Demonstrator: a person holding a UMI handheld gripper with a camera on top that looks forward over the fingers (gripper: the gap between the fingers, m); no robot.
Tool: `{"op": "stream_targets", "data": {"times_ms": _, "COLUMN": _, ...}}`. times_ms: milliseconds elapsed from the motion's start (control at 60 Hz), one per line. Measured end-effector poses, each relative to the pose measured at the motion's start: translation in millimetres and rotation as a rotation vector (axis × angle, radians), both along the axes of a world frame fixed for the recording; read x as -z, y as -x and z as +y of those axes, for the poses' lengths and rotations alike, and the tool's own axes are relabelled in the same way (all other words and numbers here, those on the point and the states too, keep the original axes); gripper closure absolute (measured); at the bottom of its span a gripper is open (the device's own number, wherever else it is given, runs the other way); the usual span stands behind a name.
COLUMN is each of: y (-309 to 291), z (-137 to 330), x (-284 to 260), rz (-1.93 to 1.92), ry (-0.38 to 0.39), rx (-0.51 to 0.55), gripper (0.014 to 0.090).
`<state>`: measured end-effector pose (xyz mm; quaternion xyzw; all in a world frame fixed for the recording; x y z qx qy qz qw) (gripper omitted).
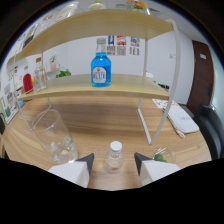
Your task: Make me a cup of Mojito.
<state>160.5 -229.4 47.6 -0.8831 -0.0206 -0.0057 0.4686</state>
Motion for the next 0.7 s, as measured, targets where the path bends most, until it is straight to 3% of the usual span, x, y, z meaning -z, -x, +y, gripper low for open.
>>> {"op": "stream_targets", "data": {"times_ms": 50, "y": 1, "z": -4, "x": -20, "rz": -0.007, "ry": -0.022, "rx": 0.006, "gripper": 0.0215}}
{"op": "stream_targets", "data": {"times_ms": 100, "y": 4, "z": -8, "x": -39, "rz": -0.011, "ry": -0.053, "rx": 0.013, "gripper": 0.0181}}
{"op": "stream_targets", "data": {"times_ms": 200, "y": 12, "z": -22, "x": -81, "rz": -0.005, "ry": -0.109, "rx": 0.035, "gripper": 0.0182}}
{"op": "stream_targets", "data": {"times_ms": 350, "y": 39, "z": -51, "x": -112, "rz": 0.022, "ry": -0.126, "rx": 0.049, "gripper": 0.0184}}
{"op": "stream_targets", "data": {"times_ms": 700, "y": 113, "z": -101, "x": -110, "rz": 0.004, "ry": -0.097, "rx": 0.051, "gripper": 0.0186}}
